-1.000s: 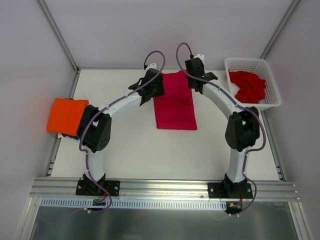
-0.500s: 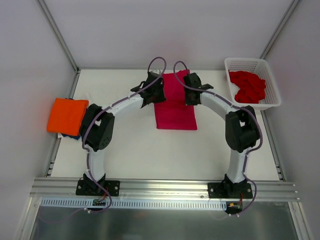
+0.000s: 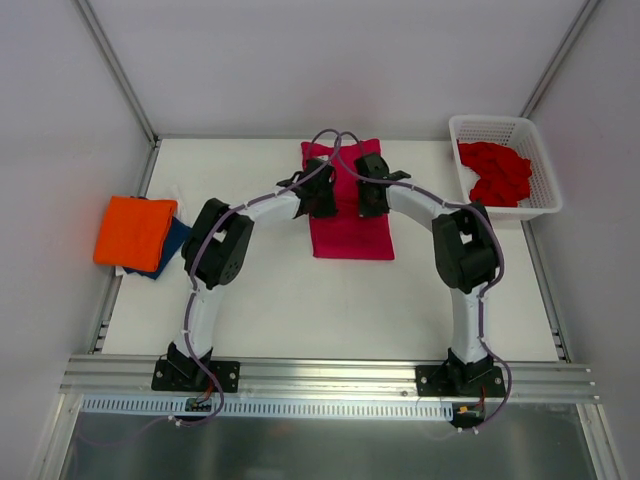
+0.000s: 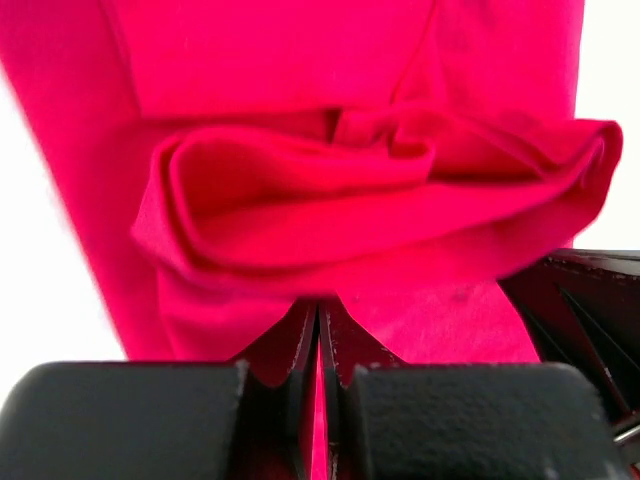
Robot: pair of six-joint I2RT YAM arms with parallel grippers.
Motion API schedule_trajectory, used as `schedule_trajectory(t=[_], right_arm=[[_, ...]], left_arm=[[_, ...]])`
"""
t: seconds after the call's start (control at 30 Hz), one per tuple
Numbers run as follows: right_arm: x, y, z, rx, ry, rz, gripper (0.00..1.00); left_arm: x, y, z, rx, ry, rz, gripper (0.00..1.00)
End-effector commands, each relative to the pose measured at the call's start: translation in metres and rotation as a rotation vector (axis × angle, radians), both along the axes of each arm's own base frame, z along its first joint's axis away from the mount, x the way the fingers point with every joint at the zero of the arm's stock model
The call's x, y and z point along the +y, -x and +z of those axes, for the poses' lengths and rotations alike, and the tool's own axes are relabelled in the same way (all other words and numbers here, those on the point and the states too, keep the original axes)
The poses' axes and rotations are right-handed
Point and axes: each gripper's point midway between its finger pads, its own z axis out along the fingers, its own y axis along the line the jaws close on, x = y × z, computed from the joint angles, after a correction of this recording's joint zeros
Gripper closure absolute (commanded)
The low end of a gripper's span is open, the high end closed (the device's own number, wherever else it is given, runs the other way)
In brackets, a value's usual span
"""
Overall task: Fold and stack the t-shirts
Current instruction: Fold the tshirt
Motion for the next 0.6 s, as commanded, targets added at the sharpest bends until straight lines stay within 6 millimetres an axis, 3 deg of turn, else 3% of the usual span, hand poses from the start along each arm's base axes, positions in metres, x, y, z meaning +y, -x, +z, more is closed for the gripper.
schedule_trajectory(t=[0.0, 0.3, 0.37, 0.57], right_arm=[[0.012, -0.025, 0.017, -0.06, -0.028, -0.007, 1.0], [0.018, -0.062, 0.026, -0.104, -0.005, -0.004, 0.99], [0.014, -0.068, 0.017, -0.084, 0.005, -0.012, 0.99], [0.003, -0.091, 0.017, -0.096, 0.005, -0.038, 0.99]], left_arm=[[-0.011, -0.017, 0.008, -0.04, 0.016, -0.018, 1.0], [0.009, -0.044, 0.002, -0.052, 0.01, 0.027, 1.0], [0.013, -0.048, 0.002, -0.054, 0.008, 0.033, 1.0], [0.028, -0.065, -0.002, -0.063, -0.003, 0.055, 1.0]])
